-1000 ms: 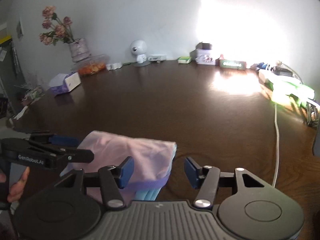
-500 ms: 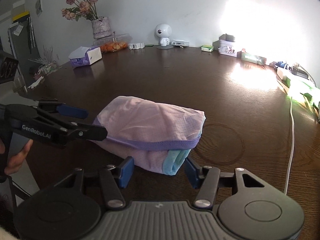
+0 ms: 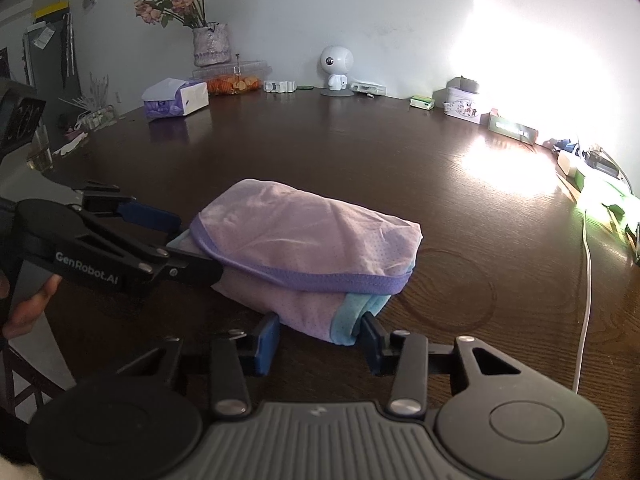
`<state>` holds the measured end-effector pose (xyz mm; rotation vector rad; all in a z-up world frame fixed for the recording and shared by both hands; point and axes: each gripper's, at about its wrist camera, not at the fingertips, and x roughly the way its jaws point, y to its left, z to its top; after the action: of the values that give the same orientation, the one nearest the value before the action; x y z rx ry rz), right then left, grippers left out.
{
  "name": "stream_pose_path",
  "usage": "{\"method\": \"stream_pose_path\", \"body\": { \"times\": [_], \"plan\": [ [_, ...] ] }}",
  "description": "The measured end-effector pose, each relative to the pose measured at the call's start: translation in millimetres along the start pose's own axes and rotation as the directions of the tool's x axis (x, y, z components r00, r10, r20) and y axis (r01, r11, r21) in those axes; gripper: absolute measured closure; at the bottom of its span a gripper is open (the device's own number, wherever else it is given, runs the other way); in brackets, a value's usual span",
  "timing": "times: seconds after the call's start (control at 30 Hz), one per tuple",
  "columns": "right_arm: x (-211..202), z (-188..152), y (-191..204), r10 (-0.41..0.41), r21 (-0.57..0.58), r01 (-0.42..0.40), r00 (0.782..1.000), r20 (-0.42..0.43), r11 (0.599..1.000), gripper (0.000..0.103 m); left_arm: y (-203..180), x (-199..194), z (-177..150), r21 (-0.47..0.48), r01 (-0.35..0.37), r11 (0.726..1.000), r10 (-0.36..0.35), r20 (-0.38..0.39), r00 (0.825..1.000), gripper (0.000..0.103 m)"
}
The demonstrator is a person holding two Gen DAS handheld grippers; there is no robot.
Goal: Fold clothes
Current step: 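Push the bundle's edge inward with both open grippers to square it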
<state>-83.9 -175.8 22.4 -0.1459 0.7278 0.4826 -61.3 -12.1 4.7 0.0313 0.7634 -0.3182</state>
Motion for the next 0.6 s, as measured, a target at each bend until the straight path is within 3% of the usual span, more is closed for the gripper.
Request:
{"method": "stream_pose_path", "body": {
  "times": [0.2,0.6],
  "plan": [
    [1,0,3,-0.009,-0.01,0.009,1.0,-0.003,1.0,0.062,-3,1,-1,0.022,-0.015,1.0,0.015,-0.003,1.0,0.015],
    [1,-3,4,-0.032,0.003,0.032,0.999,0.013,0.999,0.061,-10,6,-5,0.051,-0.07,0.996,0.07,-0.009,0.997,0.004]
  ]
}}
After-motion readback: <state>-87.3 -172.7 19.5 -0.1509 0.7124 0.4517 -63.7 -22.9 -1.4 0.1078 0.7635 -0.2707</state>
